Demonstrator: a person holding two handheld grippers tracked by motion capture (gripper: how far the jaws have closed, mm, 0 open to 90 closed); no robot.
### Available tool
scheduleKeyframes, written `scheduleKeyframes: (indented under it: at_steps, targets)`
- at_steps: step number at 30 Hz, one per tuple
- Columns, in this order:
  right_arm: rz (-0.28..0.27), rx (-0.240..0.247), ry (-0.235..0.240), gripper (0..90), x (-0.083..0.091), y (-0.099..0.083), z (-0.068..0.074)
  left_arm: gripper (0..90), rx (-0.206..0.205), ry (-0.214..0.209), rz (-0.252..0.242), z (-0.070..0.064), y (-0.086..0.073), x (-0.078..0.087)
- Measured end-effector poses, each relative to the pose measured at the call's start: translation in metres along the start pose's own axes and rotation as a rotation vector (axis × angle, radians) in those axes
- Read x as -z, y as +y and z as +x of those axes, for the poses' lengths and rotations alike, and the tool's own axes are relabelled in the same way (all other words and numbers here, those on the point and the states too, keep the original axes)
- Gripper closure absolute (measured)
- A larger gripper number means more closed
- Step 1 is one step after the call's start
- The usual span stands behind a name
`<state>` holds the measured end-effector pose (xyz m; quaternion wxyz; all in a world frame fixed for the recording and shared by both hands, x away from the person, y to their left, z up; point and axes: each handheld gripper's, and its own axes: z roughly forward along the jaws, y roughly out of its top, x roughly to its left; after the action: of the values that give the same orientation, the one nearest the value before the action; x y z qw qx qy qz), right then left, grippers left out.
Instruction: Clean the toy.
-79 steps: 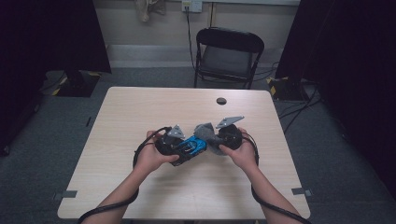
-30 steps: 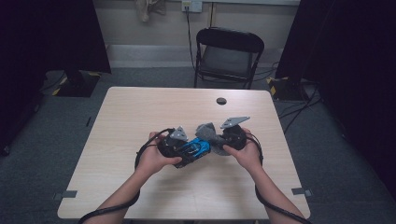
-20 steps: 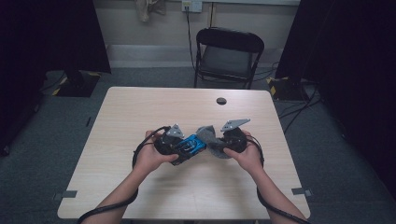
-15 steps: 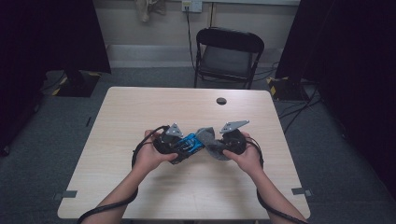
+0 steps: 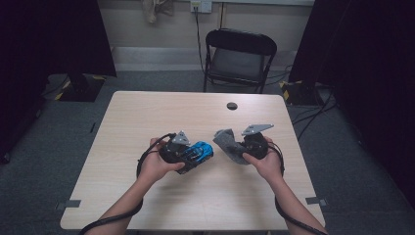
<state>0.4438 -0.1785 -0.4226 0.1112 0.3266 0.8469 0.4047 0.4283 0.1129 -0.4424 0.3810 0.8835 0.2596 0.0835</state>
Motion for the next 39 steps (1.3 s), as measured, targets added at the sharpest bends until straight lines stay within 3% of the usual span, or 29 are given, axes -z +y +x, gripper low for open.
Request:
scheduleKeyframes:
  at_steps: [5, 8, 12, 26, 39]
  targets:
    - [0.017, 0.016, 0.011, 72.1, -0.009, 0.009, 0.001, 28.2, -0.037, -0.044, -0.007, -0.014, 0.009, -0.007]
    - [0.027, 0.028, 0.033, 72.1, -0.014, 0.011, 0.003, 28.2, -0.059, -0.057, 0.002, -0.018, 0.011, -0.010]
    - [0.039, 0.045, 0.057, 72.1, -0.018, 0.011, 0.005, 28.2, -0.061, -0.058, 0.004, -0.019, 0.011, -0.010]
    - [0.049, 0.043, 0.081, 72.1, -0.020, 0.007, 0.011, 28.2, -0.023, -0.019, 0.011, -0.007, 0.008, -0.008]
    - [0.063, 0.082, 0.094, 72.1, -0.023, 0.003, 0.025, 28.3, 0.033, 0.032, 0.016, 0.011, 0.002, -0.003]
